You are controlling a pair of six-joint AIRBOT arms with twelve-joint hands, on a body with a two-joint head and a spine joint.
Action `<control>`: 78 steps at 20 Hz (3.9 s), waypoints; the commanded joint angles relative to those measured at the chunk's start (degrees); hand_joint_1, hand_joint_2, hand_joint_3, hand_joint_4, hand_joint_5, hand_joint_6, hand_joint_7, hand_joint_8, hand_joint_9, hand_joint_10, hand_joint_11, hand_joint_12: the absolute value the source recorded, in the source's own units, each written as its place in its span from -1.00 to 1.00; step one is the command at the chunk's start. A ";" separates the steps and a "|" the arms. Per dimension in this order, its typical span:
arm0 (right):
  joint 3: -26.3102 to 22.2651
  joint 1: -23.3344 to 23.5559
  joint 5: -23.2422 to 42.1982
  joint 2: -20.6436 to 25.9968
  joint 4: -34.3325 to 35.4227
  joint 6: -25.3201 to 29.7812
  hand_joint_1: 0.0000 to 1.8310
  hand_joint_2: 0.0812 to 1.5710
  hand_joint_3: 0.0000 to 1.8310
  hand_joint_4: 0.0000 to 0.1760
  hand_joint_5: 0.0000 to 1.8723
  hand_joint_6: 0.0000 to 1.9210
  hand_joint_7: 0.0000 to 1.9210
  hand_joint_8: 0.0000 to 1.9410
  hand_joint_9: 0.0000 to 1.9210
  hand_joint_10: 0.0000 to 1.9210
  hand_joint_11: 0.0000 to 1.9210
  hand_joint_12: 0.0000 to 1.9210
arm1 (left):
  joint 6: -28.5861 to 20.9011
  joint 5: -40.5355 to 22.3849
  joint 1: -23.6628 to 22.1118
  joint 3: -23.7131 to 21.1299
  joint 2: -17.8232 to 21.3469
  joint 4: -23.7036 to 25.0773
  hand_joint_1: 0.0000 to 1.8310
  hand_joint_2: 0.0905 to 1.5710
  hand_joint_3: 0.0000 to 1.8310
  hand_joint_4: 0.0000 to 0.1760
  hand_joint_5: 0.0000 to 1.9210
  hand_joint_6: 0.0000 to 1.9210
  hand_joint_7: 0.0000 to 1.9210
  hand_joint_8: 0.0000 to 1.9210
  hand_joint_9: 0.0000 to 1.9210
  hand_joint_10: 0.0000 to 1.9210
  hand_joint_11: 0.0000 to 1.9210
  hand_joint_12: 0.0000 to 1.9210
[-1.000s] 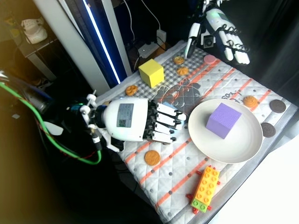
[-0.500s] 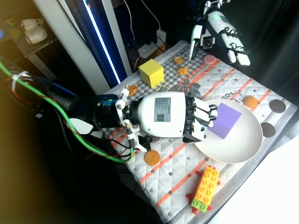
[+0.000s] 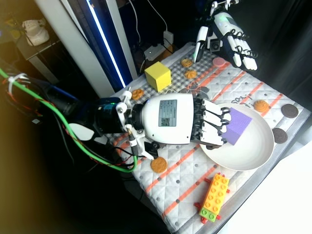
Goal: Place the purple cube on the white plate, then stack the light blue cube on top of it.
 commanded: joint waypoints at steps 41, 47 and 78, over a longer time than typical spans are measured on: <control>7.48 10.51 -1.27 -11.00 -0.89 -1.97 0.49 0.34 -1.00 -1.00 0.03 0.07 0.14 -0.30 0.05 0.13 -0.20 0.33 | -1.82 -5.69 -0.48 1.34 -1.50 1.32 -0.23 0.14 -1.00 1.00 -0.94 -1.00 -1.00 -1.00 -1.00 -1.00 -1.00 -1.00; 8.40 10.48 -3.15 -11.00 -0.89 -1.97 0.51 0.33 -1.00 -1.00 -0.02 0.06 0.16 -0.31 0.12 0.09 -0.13 0.26 | -2.20 -5.79 -0.28 1.30 -1.52 1.29 -0.21 0.14 -1.00 1.00 -0.95 -1.00 -1.00 -1.00 -1.00 -1.00 -1.00 -1.00; -4.94 -0.89 14.64 6.60 4.77 -4.94 -0.18 -0.02 -1.00 1.00 -1.00 -1.00 -1.00 -1.00 -1.00 -1.00 -1.00 -1.00 | -15.64 -11.86 3.53 0.24 3.01 3.50 -0.17 0.15 -1.00 0.66 -0.95 -0.99 -1.00 -1.00 -1.00 -1.00 -1.00 -1.00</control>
